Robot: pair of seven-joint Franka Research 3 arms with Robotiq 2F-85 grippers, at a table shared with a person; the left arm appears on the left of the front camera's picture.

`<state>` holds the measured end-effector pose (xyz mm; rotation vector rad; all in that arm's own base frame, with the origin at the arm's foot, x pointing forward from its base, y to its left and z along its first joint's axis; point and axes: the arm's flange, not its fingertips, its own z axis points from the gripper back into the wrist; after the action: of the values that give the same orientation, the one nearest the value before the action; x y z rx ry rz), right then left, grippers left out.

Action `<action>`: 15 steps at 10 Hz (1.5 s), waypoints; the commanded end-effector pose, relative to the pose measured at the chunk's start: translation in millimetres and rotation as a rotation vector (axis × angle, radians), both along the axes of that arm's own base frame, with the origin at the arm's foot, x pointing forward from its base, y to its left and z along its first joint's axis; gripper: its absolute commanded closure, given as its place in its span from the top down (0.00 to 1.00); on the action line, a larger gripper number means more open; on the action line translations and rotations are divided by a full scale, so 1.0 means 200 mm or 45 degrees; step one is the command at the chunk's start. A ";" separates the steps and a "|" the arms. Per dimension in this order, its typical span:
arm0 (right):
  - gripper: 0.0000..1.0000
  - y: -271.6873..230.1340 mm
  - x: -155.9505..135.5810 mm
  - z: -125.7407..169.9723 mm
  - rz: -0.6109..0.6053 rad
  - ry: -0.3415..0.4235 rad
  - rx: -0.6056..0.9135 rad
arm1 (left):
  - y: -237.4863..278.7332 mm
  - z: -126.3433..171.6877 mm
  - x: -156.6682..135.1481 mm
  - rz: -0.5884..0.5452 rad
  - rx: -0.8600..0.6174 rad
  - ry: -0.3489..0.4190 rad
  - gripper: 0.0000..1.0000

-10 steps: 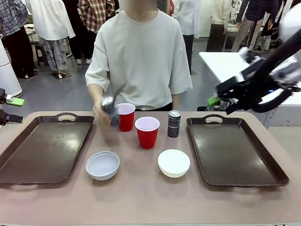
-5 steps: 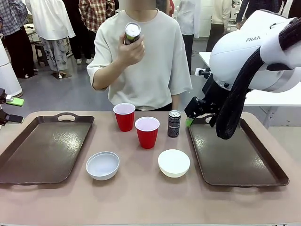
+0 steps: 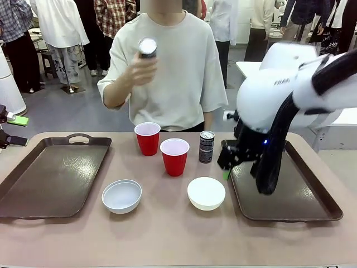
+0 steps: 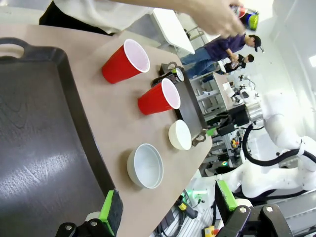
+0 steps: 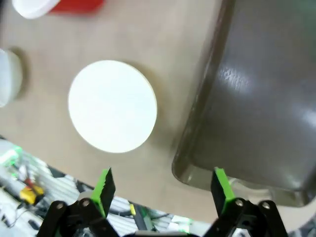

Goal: Prepare tableware on both trays.
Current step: Pick up a Picnic Bowl from the table and place it on a Handle tray.

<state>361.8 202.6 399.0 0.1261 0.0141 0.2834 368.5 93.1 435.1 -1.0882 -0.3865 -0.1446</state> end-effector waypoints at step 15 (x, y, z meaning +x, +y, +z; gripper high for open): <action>0.00 0.19 0.21 -0.32 -0.104 -0.081 0.008 | 0.00 0.00 0.00 -0.005 -0.017 -0.022 1.00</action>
<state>400.4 235.3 335.5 0.1424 -0.0606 0.2291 368.4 93.2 435.1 -1.0887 -0.3862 -0.1446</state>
